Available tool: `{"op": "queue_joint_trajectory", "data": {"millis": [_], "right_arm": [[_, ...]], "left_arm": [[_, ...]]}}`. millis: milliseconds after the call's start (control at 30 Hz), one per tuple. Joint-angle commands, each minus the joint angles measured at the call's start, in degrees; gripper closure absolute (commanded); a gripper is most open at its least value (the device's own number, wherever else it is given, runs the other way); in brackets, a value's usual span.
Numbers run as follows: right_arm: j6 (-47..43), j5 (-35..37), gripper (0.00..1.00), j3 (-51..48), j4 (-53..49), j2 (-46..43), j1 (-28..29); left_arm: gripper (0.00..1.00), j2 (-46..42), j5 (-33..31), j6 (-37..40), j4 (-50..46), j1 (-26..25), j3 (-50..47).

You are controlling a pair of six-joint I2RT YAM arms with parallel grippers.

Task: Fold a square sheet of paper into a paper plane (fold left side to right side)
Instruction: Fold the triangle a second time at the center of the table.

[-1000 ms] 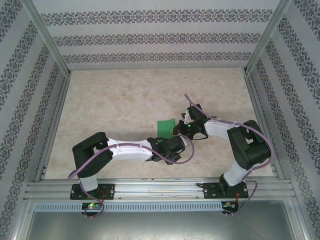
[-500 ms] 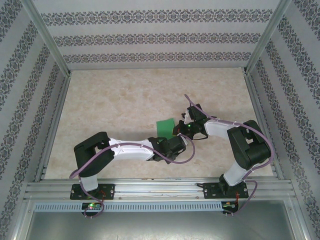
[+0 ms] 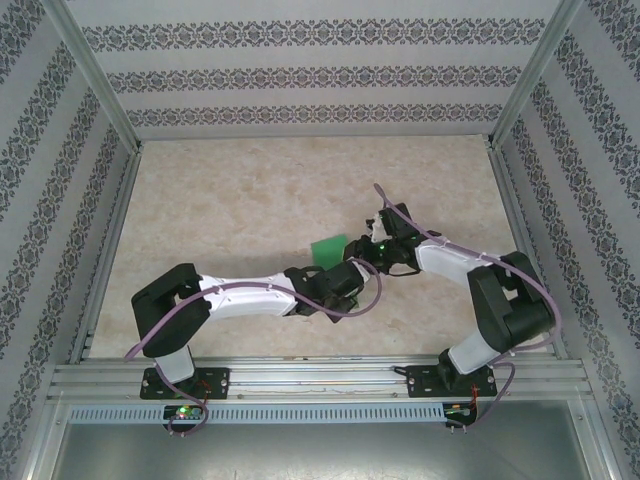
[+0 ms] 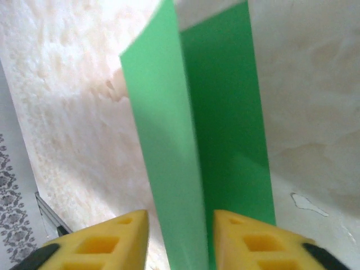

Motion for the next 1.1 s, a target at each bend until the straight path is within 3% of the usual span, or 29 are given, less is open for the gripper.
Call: {"op": "queue_joint_trajectory", "data": {"millis": [0, 167, 367, 567, 867, 1067], "right_arm": [[-2.0, 3.1, 0.54, 0.7, -2.1, -5.3, -1.7], [-4.0, 5.7, 0.43, -0.7, -6.5, -14.5, -4.8], [-6.8, 4.9, 0.43, -4.1, -11.5, -21.9, -8.0], [-7.4, 2.3, 0.60, -9.3, -12.9, -25.0, -8.6], [-6.8, -1.5, 1.00, -15.6, -12.2, -26.1, -7.2], [-3.3, -0.9, 1.00, -20.1, -6.3, -25.5, -2.9]], "left_arm": [[1.00, -1.8, 4.9, -3.8, 0.8, 1.9, -1.7], [1.00, -2.9, 9.0, -6.5, 1.6, 3.8, -3.2], [1.00, -3.7, 14.1, -9.8, 3.8, 6.0, -4.8], [1.00, -4.5, 19.2, -12.3, 7.4, 8.7, -7.2], [1.00, -5.5, 26.7, -16.1, 13.2, 12.6, -10.7], [1.00, -5.0, 29.8, -18.1, 15.9, 14.5, -12.1]]}}
